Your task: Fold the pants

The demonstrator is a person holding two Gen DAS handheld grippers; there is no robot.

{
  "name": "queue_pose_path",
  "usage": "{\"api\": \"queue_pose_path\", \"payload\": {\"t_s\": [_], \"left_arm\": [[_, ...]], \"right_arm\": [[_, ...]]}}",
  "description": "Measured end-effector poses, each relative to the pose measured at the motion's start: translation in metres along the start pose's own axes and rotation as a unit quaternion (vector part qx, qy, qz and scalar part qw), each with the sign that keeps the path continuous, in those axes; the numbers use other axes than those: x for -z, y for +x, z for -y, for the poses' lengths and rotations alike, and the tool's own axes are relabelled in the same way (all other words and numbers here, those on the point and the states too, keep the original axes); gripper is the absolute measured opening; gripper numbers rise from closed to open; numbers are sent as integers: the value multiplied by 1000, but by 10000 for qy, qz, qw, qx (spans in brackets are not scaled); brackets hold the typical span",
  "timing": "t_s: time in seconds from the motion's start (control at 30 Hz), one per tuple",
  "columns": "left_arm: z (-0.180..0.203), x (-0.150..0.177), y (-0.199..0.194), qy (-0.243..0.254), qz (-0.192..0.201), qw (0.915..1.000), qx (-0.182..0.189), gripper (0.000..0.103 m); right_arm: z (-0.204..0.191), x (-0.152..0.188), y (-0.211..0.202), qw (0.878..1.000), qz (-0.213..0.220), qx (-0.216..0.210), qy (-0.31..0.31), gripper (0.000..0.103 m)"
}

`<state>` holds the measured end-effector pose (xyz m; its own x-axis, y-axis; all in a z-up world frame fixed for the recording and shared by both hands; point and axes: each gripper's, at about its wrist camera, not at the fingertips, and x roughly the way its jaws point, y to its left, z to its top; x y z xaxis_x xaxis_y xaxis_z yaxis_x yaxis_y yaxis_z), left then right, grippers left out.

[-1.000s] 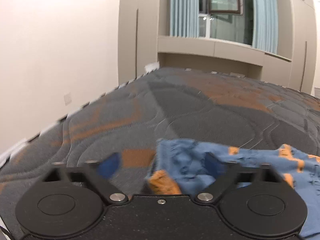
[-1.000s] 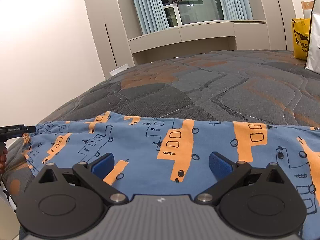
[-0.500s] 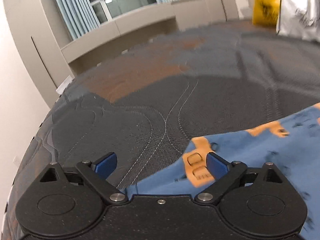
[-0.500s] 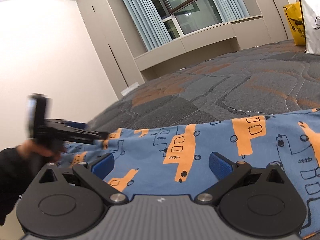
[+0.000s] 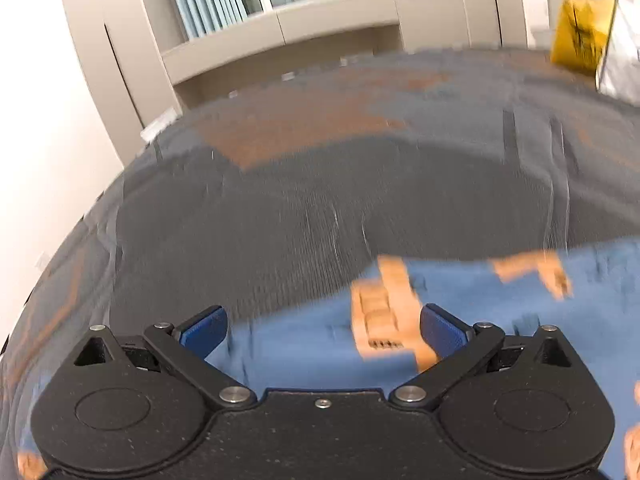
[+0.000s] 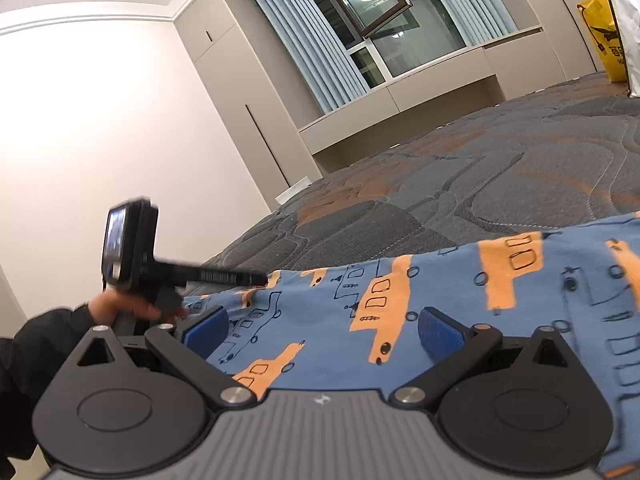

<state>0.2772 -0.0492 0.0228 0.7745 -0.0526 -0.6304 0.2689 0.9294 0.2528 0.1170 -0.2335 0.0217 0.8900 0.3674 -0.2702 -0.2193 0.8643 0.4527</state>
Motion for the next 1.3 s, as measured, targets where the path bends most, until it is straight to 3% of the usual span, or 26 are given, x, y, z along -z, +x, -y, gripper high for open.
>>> {"api": "queue_pose_path", "payload": {"t_s": [0.07,0.17,0.23,0.33,0.43,0.57,0.67,0.77,0.93,1.03,1.13,1.17,1.23,1.3], "left_arm": [[2,12,-16,-166,263,9994,-150,102],[6,18,-38,-400,281,9988,-70,102],[15,16,-54,-479,386,9981,96,102],[49,6,-74,-435,693,9943,691,102],[96,-10,-78,-143,777,9861,1464,102],[168,-38,-73,361,678,9696,2322,102],[215,-51,-66,657,583,9592,2687,102],[244,-58,-57,576,367,9504,3035,102],[266,-54,-35,554,97,9542,2940,102],[269,-52,-29,615,112,9598,2735,102],[264,-57,-32,440,91,9611,2726,102],[260,-60,-36,298,92,9606,2761,102],[249,-66,-45,-138,187,9565,2910,96],[241,-72,-53,-461,227,9442,3255,95]], "right_arm": [[2,-3,-14,9992,-19,376,-155,103],[25,-3,-44,9933,-91,1136,-205,103],[46,-1,-74,9903,-22,1386,-99,103],[61,4,-117,9879,208,1530,-127,102],[65,9,-146,9905,409,1309,-120,103],[66,13,-156,9791,461,1977,-129,103],[81,14,-160,9792,422,1953,344,102],[93,13,-156,9814,233,1840,497,100],[105,-1,-148,9863,31,1391,885,83],[114,-1,-149,9827,169,1421,1176,67],[121,4,-151,9740,459,1633,1504,43],[121,5,-150,9711,529,1767,1511,31],[113,6,-143,9685,606,2119,1160,18],[91,12,-136,9671,652,2430,375,17]]}}
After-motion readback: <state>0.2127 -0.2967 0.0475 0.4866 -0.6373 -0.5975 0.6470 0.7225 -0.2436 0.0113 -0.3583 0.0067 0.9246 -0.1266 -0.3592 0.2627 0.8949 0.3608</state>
